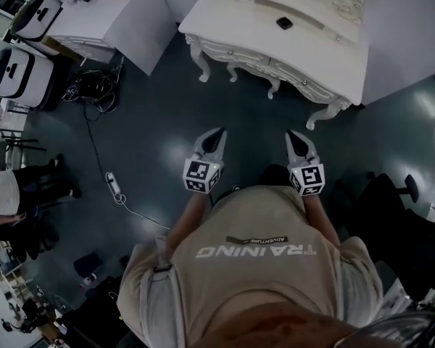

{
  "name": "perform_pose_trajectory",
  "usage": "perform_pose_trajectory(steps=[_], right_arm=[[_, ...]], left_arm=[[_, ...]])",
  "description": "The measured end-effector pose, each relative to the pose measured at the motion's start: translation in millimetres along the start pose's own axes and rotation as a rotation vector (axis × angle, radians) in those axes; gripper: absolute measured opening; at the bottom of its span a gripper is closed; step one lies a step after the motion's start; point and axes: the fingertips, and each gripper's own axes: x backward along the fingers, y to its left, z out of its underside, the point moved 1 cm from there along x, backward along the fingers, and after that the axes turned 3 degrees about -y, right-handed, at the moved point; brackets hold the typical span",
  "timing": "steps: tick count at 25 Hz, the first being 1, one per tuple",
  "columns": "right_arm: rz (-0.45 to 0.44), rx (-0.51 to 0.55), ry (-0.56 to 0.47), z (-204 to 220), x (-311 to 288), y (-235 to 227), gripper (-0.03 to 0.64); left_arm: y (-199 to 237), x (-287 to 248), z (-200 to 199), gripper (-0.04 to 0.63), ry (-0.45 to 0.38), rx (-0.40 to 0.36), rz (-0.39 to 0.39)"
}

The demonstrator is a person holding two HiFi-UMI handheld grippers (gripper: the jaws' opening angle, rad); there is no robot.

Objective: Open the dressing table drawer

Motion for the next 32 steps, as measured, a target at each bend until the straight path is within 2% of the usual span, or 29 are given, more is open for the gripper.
perform_pose_trajectory(steps=[3,5,11,14,16,19,22,28,32], right_arm=[[0.001,-0.022,0.034,11.3,-8.6,-16.2,0.003],[-0.002,-0.024,0.037,12.1,-23.6,-36.4,0.004],[-0.04,-0.024,-0.003,-8.7,-91.2,-109.1,0.003],[-0.064,-0.064,-0.002,-6.1,-127.1,-142.2,0.003],[-0.079,-0.048,0.006,-4.0,-149.7,-158.7,0.003],[-0.123,0.008,0.005,-8.5,-176.3,-169.2,0.003],[-0.137,-0.021,0.01,-7.7,-198.0,-174.3,0.003],[-0.051,-0.089,0.046,-2.7,-235.8,-178.5,0.003],[-0.02,-0.054,0.043,-26.9,-248.9,-163.9,0.003]], left_arm=[[7.0,-21.3,2.1,0.008,0.012,0.025,-0.01],[15.2,-39.0,-2.4,0.008,0.017,0.014,-0.029],[34.5,-115.1,-28.1,0.008,0.04,-0.009,-0.07],[42.6,-156.8,-42.1,0.008,0.038,-0.022,-0.075],[49.1,-179.4,-49.7,0.008,0.027,-0.016,-0.094],[55.0,-197.9,-60.6,0.008,0.014,-0.029,-0.123],[64.1,-205.0,-59.5,0.008,0.038,-0.016,-0.132],[104.8,-213.4,-54.2,0.008,0.069,-0.01,-0.114],[131.0,-222.0,-62.2,0.008,0.074,-0.003,-0.039]])
